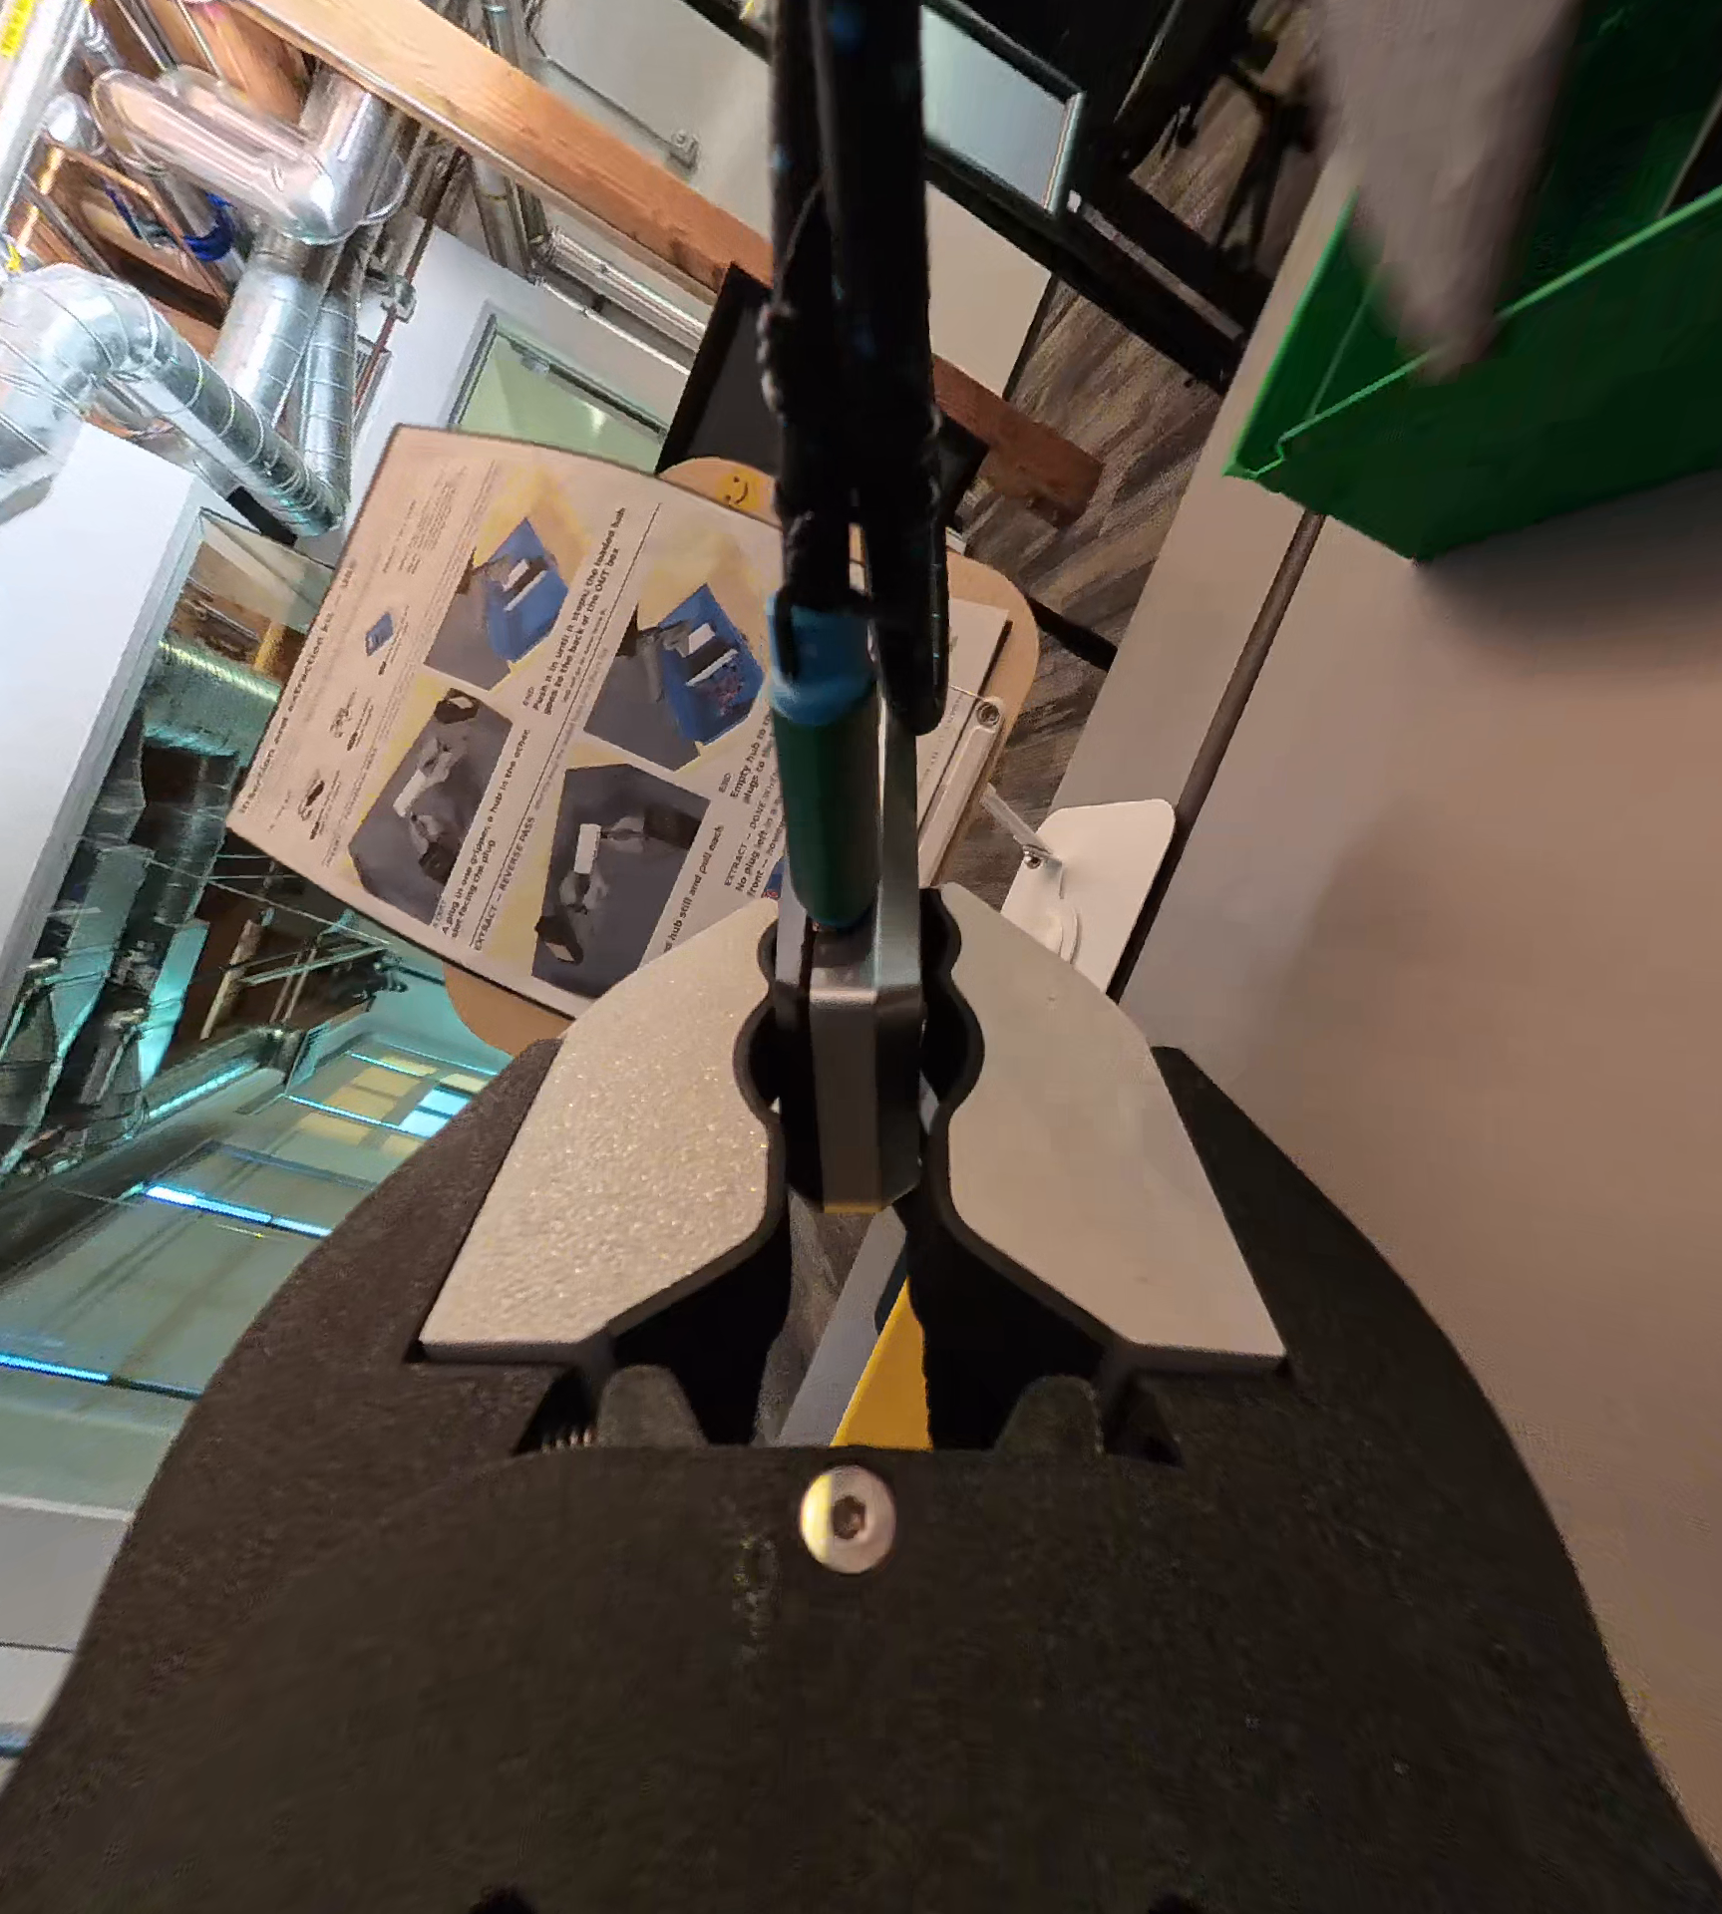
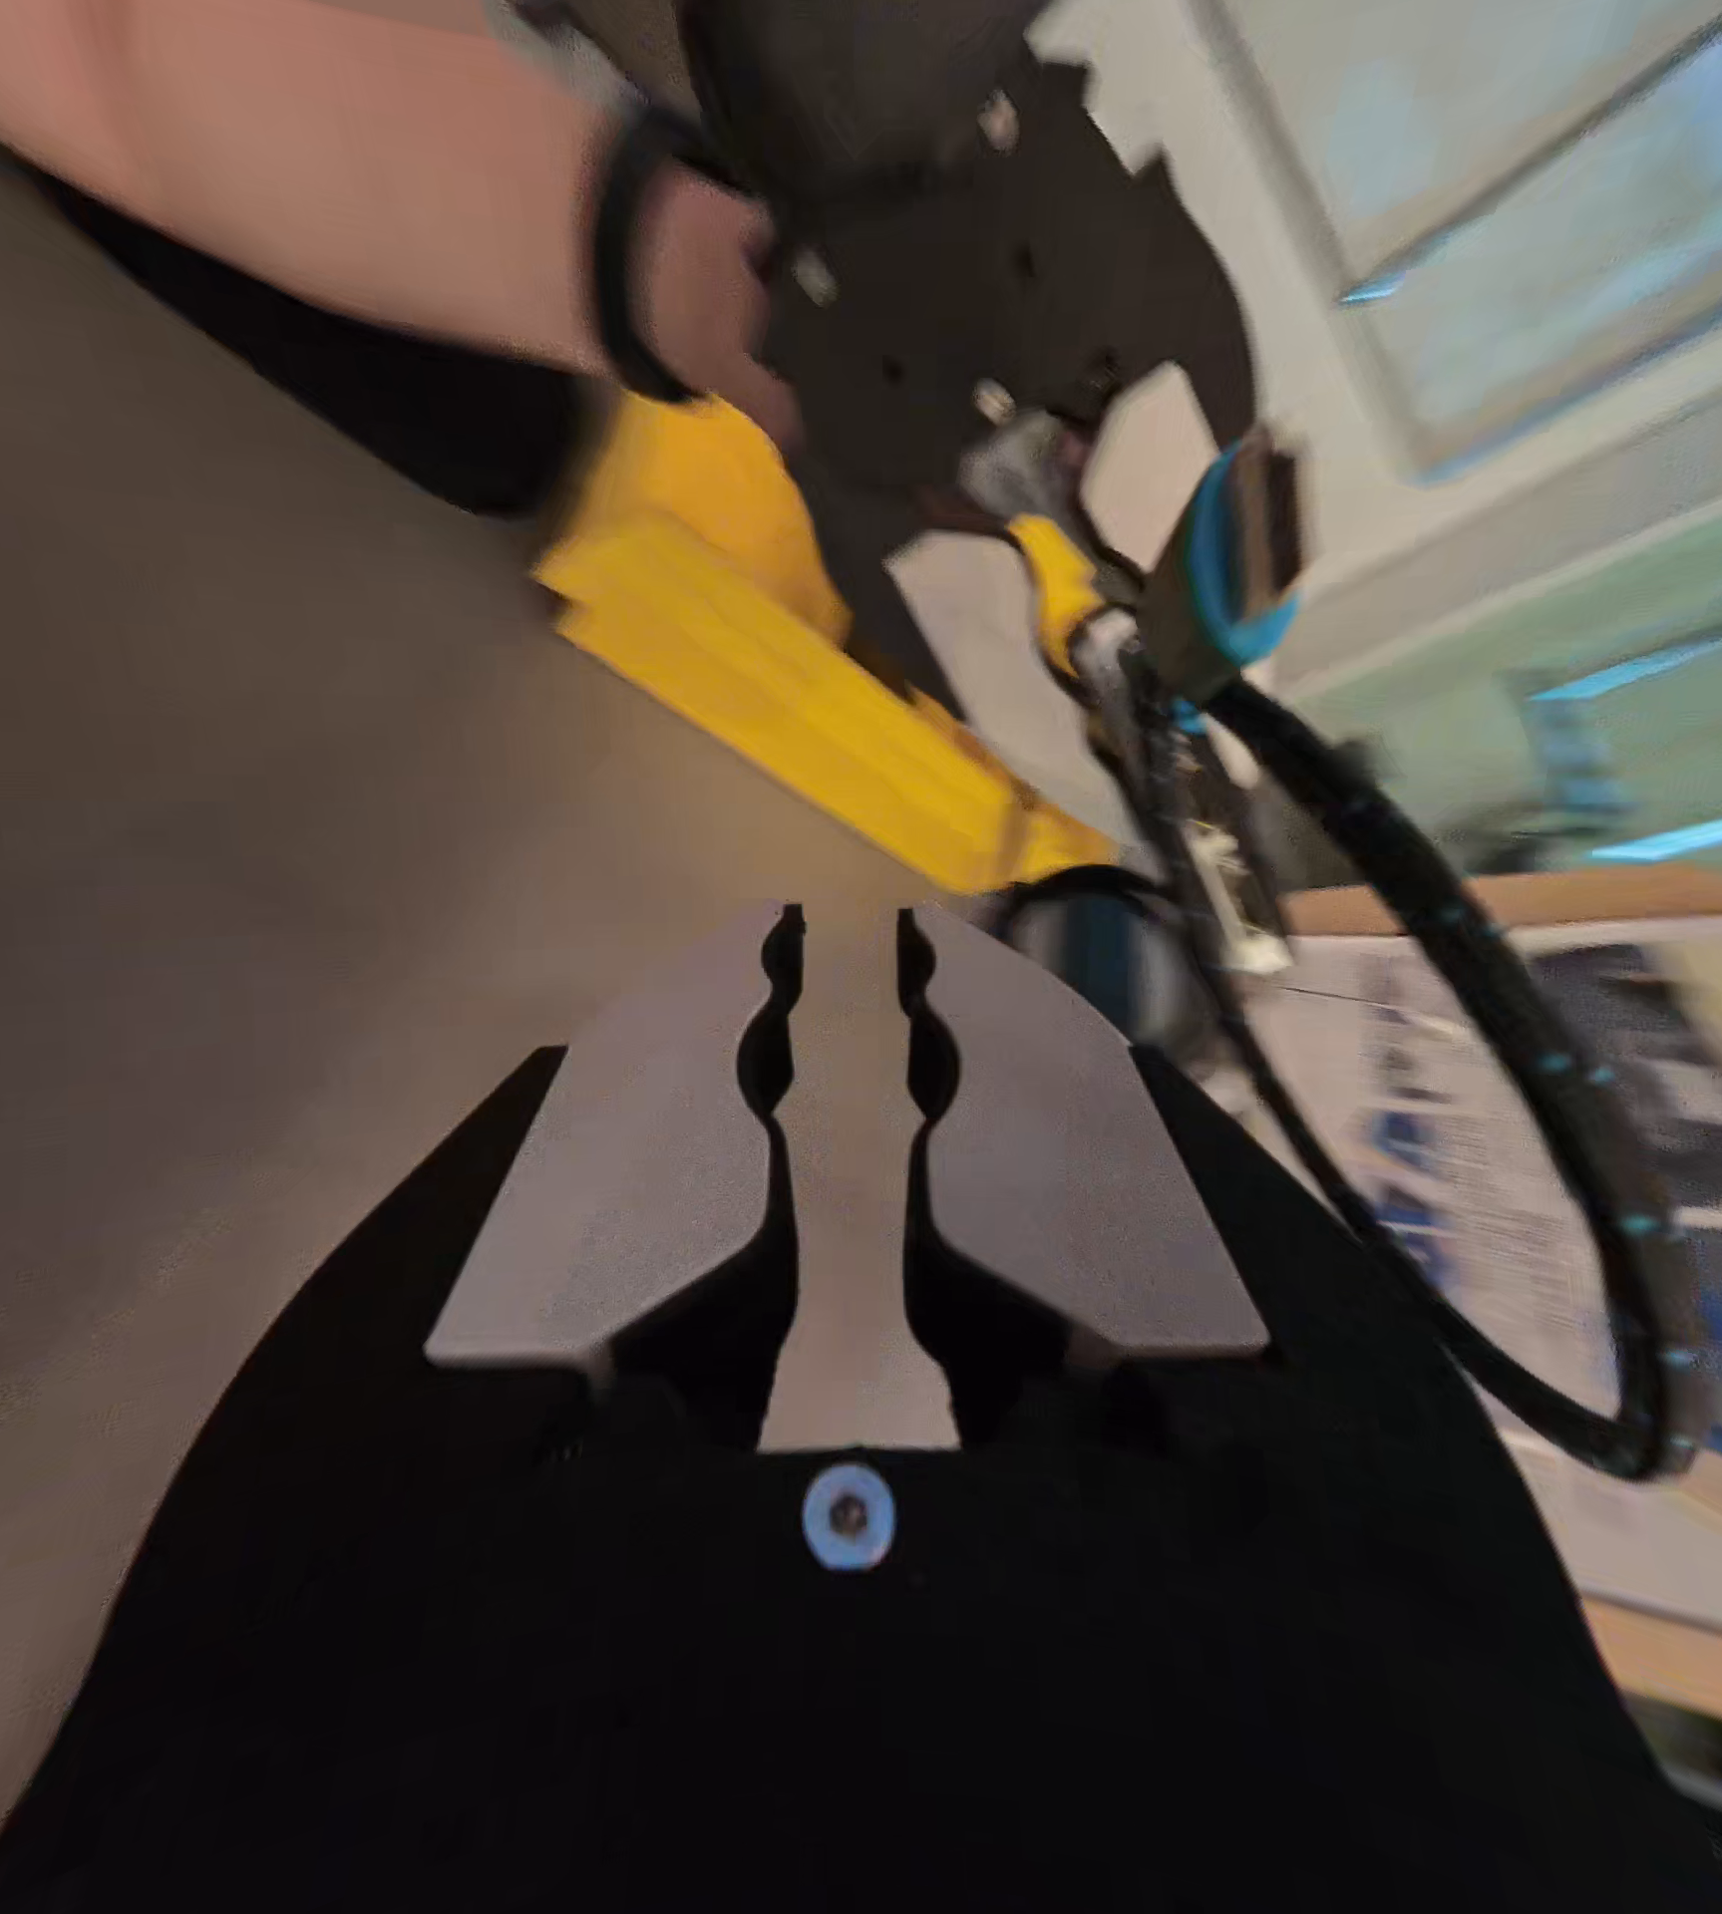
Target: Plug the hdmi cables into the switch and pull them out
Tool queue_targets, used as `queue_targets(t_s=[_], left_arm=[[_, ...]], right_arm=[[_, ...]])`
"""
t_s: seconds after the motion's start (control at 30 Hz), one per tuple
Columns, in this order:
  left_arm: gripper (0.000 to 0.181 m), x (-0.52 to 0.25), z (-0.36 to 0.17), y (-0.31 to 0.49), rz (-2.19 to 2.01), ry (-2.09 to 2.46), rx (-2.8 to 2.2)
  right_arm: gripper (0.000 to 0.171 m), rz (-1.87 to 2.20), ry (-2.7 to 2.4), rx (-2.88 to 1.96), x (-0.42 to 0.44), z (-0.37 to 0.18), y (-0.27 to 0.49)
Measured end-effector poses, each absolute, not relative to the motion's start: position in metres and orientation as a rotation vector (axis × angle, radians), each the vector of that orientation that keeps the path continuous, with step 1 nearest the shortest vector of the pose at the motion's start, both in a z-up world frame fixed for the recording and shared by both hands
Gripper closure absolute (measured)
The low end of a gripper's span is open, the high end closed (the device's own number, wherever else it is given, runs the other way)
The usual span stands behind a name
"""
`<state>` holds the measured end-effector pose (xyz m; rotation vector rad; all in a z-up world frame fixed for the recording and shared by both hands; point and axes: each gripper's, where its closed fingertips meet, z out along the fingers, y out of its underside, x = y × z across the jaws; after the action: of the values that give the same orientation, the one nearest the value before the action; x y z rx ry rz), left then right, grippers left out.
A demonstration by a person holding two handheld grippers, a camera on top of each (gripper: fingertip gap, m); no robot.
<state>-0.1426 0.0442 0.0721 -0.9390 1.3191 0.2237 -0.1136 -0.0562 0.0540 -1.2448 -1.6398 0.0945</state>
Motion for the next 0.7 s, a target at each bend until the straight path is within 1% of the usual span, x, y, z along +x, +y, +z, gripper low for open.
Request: queue_targets(t_s=[0.03, 0.17, 0.23, 0.3, 0.37, 0.43, 0.57, 0.7], left_arm=[[0.159, -0.14, 0.069, 0.043, 0.242, 1.33, -0.929], [0.159, -0.127, 0.057, 0.042, 0.309, 1.352, -0.915], [0.159, -0.122, 0.051, 0.043, 0.324, 1.356, -0.923], [0.159, -0.118, 0.045, 0.045, 0.37, 1.361, -0.918], [0.159, -0.114, 0.039, 0.045, 0.403, 1.375, -0.916], [0.159, -0.11, 0.035, 0.045, 0.444, 1.377, -0.902], [0.159, -0.107, 0.03, 0.046, 0.48, 1.367, -0.896], [0.159, -0.106, 0.03, 0.047, 0.5, 1.343, -0.879]], right_arm=[[0.153, 0.202, -1.648, -1.286, -0.112, 0.06, -0.071], [0.152, 0.322, -1.347, -1.363, -0.102, 0.12, -0.093], [0.146, 0.33, -1.089, -1.439, -0.091, 0.146, -0.087], [0.141, 0.406, -0.942, -1.488, -0.088, 0.155, -0.087], [0.132, 0.459, -0.919, -1.532, -0.096, 0.15, -0.086], [0.127, 0.425, -0.908, -1.597, -0.103, 0.134, -0.07], [0.127, 0.339, -0.936, -1.816, -0.109, 0.08, -0.029], [0.132, 0.307, -0.93, -1.961, -0.11, 0.044, -0.007]])
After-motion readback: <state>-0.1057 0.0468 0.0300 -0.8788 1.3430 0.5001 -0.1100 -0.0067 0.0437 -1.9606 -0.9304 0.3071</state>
